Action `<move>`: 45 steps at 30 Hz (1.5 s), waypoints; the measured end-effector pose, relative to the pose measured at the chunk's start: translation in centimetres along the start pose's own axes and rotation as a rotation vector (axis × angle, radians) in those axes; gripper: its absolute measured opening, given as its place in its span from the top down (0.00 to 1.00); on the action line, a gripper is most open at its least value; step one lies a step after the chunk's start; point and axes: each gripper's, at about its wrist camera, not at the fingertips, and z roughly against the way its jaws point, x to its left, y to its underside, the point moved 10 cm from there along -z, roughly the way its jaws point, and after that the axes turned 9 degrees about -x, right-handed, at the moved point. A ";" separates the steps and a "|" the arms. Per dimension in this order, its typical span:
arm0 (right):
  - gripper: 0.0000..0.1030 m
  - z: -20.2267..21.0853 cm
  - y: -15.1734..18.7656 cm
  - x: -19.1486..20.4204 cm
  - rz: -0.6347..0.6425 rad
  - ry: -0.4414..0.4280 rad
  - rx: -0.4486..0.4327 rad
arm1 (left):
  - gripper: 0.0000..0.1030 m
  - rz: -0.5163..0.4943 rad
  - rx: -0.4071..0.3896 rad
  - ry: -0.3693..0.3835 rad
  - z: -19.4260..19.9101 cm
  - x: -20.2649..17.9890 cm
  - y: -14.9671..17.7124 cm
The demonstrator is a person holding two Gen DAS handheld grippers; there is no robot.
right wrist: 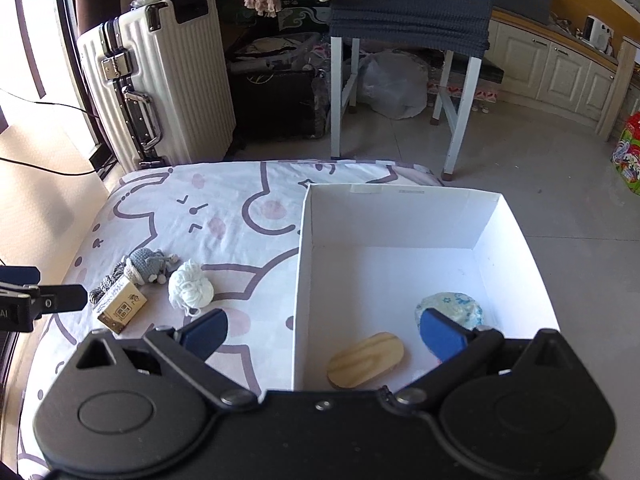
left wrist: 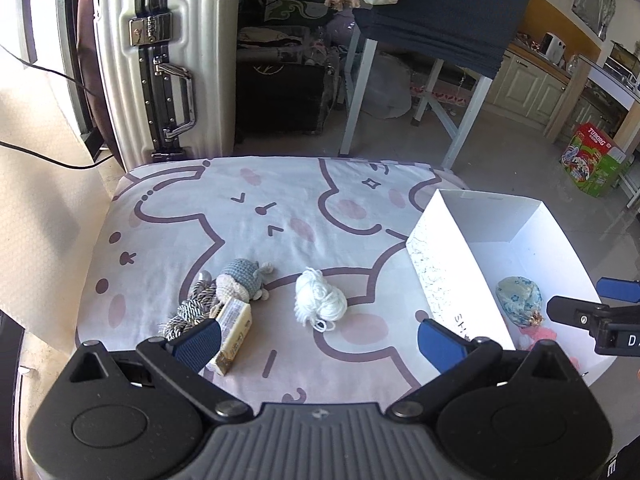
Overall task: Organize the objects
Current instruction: 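Withdraw both grippers from the box back toward the remaining items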
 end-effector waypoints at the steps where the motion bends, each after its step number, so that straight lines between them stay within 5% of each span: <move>1: 0.00 -0.1 -0.1 0.3 0.002 -0.007 -0.003 | 0.00 0.003 -0.001 -0.005 0.1 0.4 0.0; 21: 0.00 -1.4 -1.9 5.4 0.010 -0.089 -0.072 | 0.00 0.043 -0.031 -0.086 1.1 5.2 0.1; 45: 0.00 -6.7 -3.3 8.5 0.088 -0.071 -0.002 | 0.00 0.019 0.038 -0.168 -2.5 7.3 1.2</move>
